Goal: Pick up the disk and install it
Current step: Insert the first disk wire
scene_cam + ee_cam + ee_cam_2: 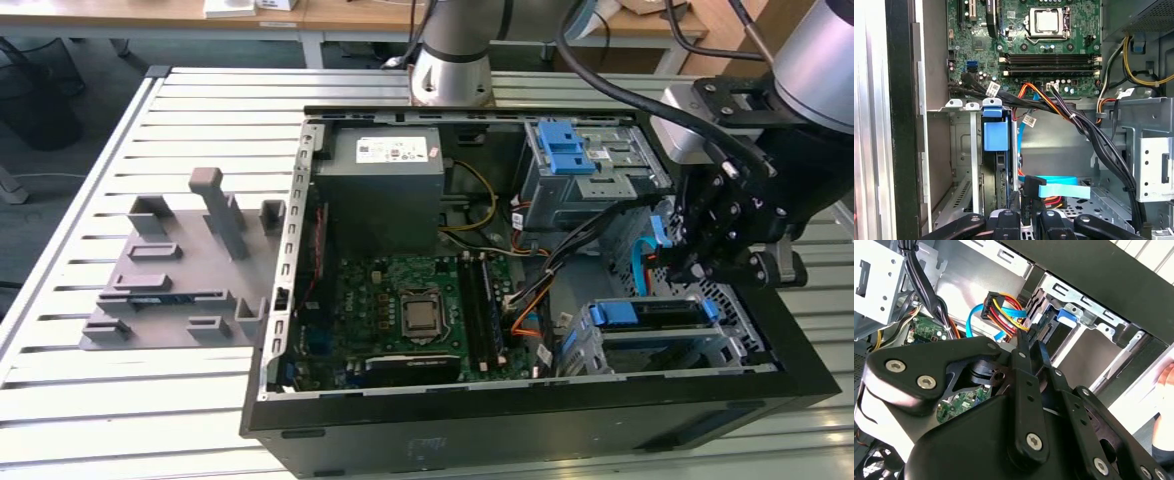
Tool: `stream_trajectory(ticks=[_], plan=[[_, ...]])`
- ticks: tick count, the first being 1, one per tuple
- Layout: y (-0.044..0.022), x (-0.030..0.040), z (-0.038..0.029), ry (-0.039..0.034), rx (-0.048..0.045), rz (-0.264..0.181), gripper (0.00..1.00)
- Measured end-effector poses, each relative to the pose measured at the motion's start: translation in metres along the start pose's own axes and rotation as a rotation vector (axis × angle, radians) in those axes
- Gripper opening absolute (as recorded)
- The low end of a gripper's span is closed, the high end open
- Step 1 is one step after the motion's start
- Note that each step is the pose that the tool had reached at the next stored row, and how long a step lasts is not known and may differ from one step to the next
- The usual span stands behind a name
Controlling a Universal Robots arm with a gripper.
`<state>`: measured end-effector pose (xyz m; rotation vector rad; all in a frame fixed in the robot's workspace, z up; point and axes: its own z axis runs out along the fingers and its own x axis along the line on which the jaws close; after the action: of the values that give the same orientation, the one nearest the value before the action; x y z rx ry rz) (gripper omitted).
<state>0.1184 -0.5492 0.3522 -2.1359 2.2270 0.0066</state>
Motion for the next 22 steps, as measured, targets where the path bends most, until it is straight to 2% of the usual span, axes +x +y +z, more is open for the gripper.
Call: stream_trajectory(ticks=[5,6,7,14,18,22], plan=[[0.0,0.0001,0.0011,0.0003,0.0,0.001,0.24],[0.0,0.0001,0.0012,0.0004,0.0,0.001,0.22],[0.0,0.0001,0.0013,0.0008,0.0001,0.001,0.16],[-0.0007,0.0002,0.0016,0.0042,-0.0033,0.006,0.16],[-0.0008,0.0028,0.0027,0.005,-0.0039,0.014,0.16],[-0.0008,0.0039,0.0047,0.0061,-0.0031,0.041,0.16]])
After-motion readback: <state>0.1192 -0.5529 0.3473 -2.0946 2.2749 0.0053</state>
